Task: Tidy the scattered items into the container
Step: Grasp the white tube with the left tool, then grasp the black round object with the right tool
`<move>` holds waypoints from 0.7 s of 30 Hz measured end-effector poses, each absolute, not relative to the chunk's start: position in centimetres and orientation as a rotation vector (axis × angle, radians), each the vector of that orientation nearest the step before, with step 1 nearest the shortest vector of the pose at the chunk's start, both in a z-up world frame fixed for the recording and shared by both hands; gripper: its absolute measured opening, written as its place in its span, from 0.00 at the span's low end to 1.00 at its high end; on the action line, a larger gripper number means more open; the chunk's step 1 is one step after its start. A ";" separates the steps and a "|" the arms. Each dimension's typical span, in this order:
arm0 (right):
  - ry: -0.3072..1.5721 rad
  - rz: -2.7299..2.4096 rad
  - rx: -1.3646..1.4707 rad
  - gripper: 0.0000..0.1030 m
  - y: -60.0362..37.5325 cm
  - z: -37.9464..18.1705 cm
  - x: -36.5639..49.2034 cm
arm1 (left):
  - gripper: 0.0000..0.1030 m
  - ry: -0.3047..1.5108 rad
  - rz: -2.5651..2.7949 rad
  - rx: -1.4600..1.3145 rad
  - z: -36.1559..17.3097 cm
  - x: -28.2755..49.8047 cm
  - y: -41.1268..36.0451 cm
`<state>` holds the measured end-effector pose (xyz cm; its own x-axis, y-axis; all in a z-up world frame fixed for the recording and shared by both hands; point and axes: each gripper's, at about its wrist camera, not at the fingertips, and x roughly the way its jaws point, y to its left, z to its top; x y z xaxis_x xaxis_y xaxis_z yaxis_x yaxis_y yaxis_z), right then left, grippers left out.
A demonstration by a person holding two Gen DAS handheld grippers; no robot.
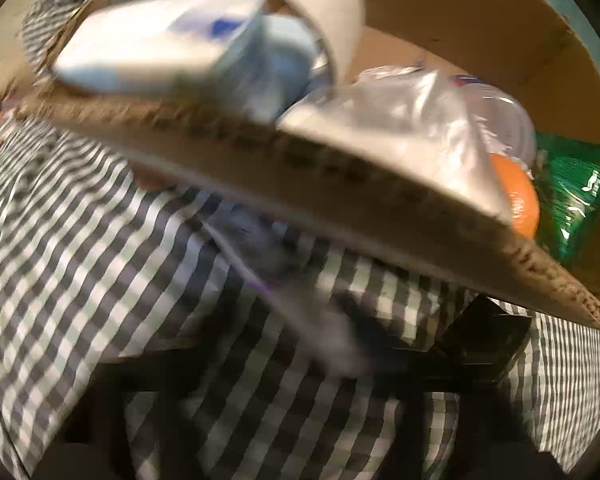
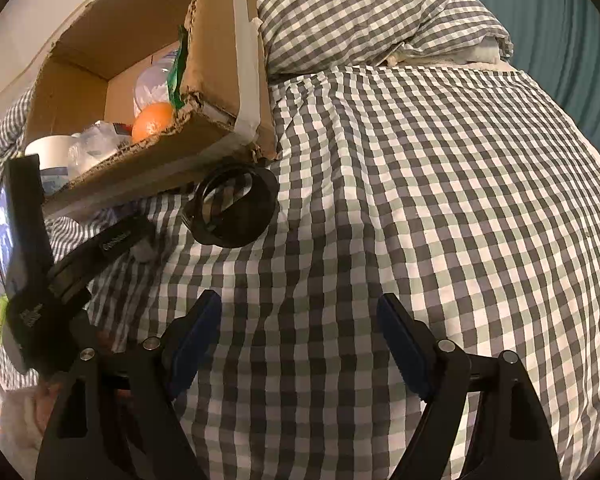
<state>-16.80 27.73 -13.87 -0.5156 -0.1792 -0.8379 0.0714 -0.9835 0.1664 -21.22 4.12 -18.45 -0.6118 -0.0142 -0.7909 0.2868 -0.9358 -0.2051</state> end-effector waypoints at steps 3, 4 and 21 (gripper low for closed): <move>-0.152 -2.612 1.458 0.77 27.4 -13.9 -16.7 | 0.29 0.536 -2.644 1.304 -18.3 -21.0 3.2; -0.149 -2.613 1.455 0.77 27.2 -13.8 -16.7 | 0.27 0.545 -2.644 1.306 -18.2 -20.9 2.9; -0.244 -2.500 1.417 0.43 21.3 -15.0 -23.0 | 0.21 0.526 -2.652 1.276 -15.3 -17.2 -0.5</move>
<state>-23.03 21.26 -15.01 -0.4925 -0.3025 -0.8161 0.1389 -0.9529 0.2695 -17.23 -0.51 -15.30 -0.6264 0.0148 -0.7793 0.2839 -0.9268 -0.2458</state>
